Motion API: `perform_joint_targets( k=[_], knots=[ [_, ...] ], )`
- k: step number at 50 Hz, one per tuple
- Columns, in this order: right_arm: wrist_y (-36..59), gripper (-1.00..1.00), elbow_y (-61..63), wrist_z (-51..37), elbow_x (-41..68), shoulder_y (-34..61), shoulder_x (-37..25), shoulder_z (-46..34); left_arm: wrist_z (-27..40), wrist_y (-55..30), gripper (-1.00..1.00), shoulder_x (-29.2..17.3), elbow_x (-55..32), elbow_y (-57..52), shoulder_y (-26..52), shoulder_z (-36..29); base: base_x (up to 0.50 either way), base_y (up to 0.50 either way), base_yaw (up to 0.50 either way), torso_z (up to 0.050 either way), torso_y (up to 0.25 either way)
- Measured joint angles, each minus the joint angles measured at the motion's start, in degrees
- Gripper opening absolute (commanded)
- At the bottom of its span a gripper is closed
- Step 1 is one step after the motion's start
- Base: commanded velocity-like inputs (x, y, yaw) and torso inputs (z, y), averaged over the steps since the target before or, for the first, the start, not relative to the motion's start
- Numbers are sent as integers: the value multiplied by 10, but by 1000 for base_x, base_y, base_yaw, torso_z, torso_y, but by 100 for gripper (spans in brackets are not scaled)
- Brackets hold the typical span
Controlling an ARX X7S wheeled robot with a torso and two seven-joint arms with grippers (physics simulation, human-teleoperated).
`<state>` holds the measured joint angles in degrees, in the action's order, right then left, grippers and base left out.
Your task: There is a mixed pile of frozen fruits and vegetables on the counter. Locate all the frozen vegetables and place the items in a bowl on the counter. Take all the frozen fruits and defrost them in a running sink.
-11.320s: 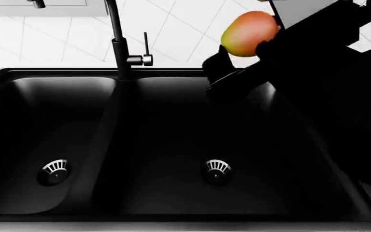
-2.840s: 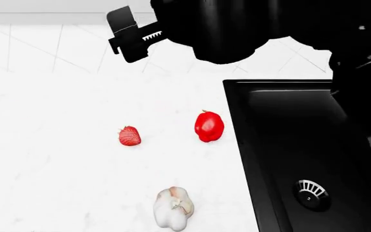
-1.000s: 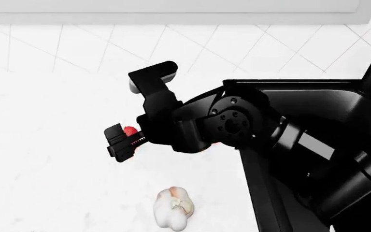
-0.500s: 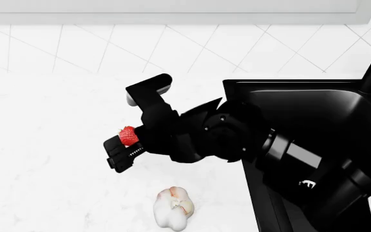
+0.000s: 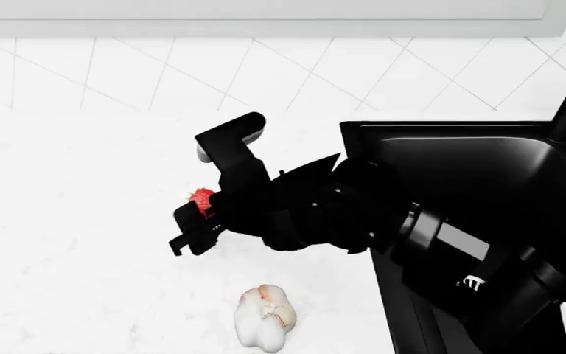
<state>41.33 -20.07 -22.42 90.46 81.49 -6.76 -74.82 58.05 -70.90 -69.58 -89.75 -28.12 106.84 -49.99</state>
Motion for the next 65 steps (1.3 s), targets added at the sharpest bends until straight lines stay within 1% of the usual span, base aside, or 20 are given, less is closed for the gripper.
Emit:
perform_joint_targets(
  k=[8, 16, 24, 33, 40, 45, 50, 58, 65],
  knots=[
    [7, -100, 43, -40, 21, 28, -20, 14, 2, -1, 100, 0, -2, 0, 0, 1, 0, 0, 0, 0, 0],
    [36, -100, 114, -131, 81, 92, -58, 46, 5, -4, 100, 2, -7, 0, 3, 3, 0, 0, 0, 0, 0],
    [91, -100, 163, -267, 208, 218, -104, 78, 7, -6, 100, 4, -9, 1, 7, 5, 0, 0, 0, 0, 0],
    [163, -100, 162, -421, 368, 387, -159, 79, 8, -11, 100, 7, -14, 4, 14, 8, 0, 0, 0, 0, 0],
    [210, -100, 151, -539, 461, 461, -205, 80, 10, -14, 100, 13, -16, 8, 20, 9, 0, 0, 0, 0, 0],
    [222, -100, 154, -593, 498, 491, -246, 64, 12, -16, 100, 16, -18, 9, 22, 10, 0, 0, 0, 0, 0],
    [224, -100, 161, -626, 515, 508, -289, 35, 15, -17, 100, 18, -22, 9, 24, 10, 0, 0, 0, 0, 0],
    [212, -100, 185, -654, 527, 523, -354, -25, 16, -18, 100, 21, -22, 10, 24, 10, 0, 0, 0, 0, 0],
    [174, -100, 227, -666, 539, 529, -404, -84, 16, -17, 100, 22, -20, 10, 21, 9, 0, 0, 0, 0, 0]
  ],
)
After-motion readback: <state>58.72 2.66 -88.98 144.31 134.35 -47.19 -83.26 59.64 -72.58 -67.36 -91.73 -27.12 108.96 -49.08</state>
